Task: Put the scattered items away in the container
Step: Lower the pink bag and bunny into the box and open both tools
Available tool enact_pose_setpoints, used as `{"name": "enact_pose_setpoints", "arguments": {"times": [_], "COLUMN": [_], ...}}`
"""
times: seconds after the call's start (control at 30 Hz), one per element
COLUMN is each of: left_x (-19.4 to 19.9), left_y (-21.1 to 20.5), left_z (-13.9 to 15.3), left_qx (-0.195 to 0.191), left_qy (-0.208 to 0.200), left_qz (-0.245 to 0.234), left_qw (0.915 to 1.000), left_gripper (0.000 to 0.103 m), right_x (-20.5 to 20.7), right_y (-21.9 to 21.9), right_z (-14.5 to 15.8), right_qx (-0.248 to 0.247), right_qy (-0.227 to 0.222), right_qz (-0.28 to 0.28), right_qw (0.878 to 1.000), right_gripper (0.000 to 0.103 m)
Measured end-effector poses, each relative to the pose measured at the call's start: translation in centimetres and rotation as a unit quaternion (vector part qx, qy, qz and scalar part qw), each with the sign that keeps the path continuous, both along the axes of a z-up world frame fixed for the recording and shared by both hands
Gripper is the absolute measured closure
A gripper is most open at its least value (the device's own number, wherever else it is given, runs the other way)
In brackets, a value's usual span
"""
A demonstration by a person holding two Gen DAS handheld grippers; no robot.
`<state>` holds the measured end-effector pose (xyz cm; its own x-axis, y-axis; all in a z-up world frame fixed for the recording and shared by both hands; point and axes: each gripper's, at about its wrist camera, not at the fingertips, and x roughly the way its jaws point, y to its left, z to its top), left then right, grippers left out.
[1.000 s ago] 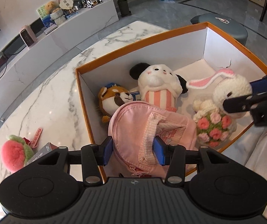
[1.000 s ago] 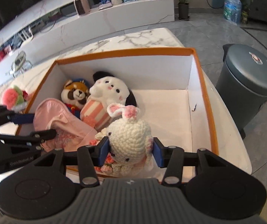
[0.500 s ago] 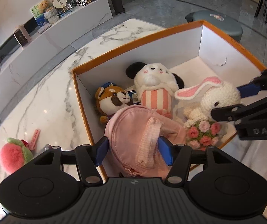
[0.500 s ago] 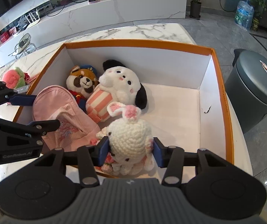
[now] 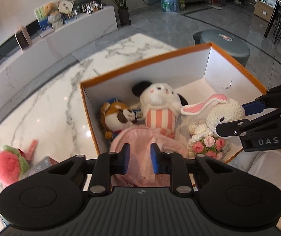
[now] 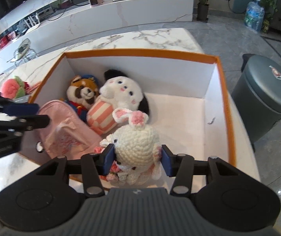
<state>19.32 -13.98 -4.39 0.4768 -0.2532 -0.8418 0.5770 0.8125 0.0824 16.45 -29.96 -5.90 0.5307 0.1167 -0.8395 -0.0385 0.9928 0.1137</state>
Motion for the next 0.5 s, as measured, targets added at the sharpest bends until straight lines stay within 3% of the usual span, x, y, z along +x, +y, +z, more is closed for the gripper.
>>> {"name": "enact_pose_setpoints", "arguments": {"times": [0.23, 0.5], "left_x": [0.3, -0.2], "left_y": [0.2, -0.4], "left_z": [-1.9, -2.3], "left_qx": [-0.008, -0.002], "left_qy": [0.034, 0.027], "left_qz": [0.006, 0.006], "left_qw": [0.9994, 0.9996], "left_gripper": [0.083, 0.083], "right_x": [0.5, 1.2], "right_y": [0.9, 1.5], "right_z": [-0.9, -1.3], "right_qx": [0.000, -0.006], "right_qy": [0.013, 0.002], "right_qz": [0.014, 0.010], "right_qw": [1.000, 1.000], "right_gripper": [0.050, 0.051]}}
